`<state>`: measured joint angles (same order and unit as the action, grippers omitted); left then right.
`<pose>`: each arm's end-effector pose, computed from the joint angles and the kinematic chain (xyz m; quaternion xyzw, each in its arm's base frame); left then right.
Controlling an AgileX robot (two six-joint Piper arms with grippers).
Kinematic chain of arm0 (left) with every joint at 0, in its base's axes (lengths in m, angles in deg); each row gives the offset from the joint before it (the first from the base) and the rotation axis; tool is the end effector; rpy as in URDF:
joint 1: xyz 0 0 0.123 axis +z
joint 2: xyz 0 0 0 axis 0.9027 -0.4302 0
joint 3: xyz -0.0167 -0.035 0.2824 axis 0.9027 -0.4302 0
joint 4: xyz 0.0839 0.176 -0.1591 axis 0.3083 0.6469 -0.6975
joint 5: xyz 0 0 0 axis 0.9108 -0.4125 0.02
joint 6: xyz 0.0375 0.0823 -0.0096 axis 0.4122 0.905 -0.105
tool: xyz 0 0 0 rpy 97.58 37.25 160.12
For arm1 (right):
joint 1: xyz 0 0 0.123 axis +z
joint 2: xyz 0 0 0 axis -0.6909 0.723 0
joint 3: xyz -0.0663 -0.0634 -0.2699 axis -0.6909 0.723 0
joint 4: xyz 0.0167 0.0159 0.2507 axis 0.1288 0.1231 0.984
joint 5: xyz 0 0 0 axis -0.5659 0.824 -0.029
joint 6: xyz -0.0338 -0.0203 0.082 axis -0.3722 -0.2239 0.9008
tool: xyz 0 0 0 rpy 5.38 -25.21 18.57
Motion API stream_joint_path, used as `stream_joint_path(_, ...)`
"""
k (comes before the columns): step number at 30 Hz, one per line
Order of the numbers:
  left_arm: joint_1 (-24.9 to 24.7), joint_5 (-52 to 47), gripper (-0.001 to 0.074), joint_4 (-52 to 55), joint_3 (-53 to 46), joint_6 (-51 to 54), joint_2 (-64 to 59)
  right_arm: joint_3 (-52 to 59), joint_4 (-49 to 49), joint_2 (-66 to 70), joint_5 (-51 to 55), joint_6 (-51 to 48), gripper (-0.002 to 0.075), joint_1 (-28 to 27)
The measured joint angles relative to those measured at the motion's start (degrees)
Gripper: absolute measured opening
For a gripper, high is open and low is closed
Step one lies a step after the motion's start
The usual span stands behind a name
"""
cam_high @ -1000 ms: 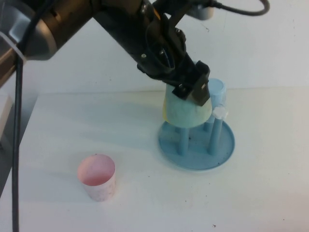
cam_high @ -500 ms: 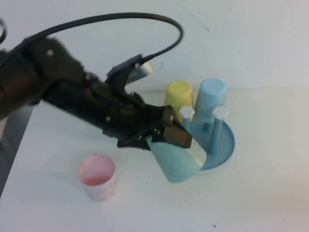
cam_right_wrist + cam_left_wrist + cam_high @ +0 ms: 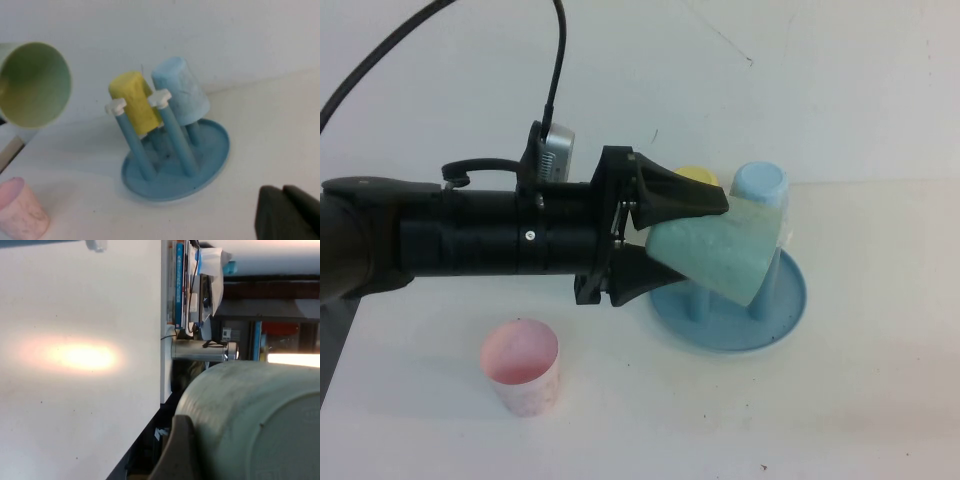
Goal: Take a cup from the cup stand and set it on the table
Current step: Hand over the cup
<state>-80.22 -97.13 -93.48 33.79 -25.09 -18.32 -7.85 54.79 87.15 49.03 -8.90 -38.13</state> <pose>0.2935 -0.1631 0.2854 -0.0865 0.7638 -0.6339 0.0852 0.0634 0.0211 0.2111 0.0469 0.7578 0.2075 0.6168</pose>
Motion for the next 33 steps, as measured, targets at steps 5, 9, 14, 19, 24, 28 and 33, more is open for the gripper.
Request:
stream_joint_path(5, 0.0, 0.4, 0.0575, -0.3, 0.0, -5.1, 0.0, -10.4, 17.0, 14.3, 3.8, -28.1, -0.0003, 0.0)
stream_joint_path(9, 0.0, 1.4, 0.0575, -0.4, 0.0, -11.6, 0.0, -17.3, 37.8, 28.0, 11.9, -55.4, -0.0003, 0.0)
stream_joint_path(14, 0.1, 2.5, 0.0575, -0.5, 1.6, -18.3, 0.0, -23.2, 50.1, 43.2, 22.9, -76.0, 0.0049, 0.0)
stream_joint_path(19, 0.6, 3.4, 0.0575, -0.6, 3.4, -20.9, 0.0, -28.5, 51.0, 55.9, 35.3, -79.8, 0.0302, 0.0)
stream_joint_path(24, 0.6, 3.9, 0.0575, -0.7, 4.0, -21.3, 0.0, -35.1, 51.0, 66.4, 48.1, -81.5, 0.0507, 0.0)
stream_joint_path(28, 0.6, 4.3, 0.0575, -0.7, 3.9, -21.3, 0.0, -40.1, 51.0, 72.9, 51.5, -81.6, 0.0535, 0.0)
stream_joint_path(33, 0.6, 5.2, 0.0575, -0.7, 3.9, -21.3, 0.0, -44.4, 51.0, 77.9, 52.2, -81.0, 0.0538, 0.6)
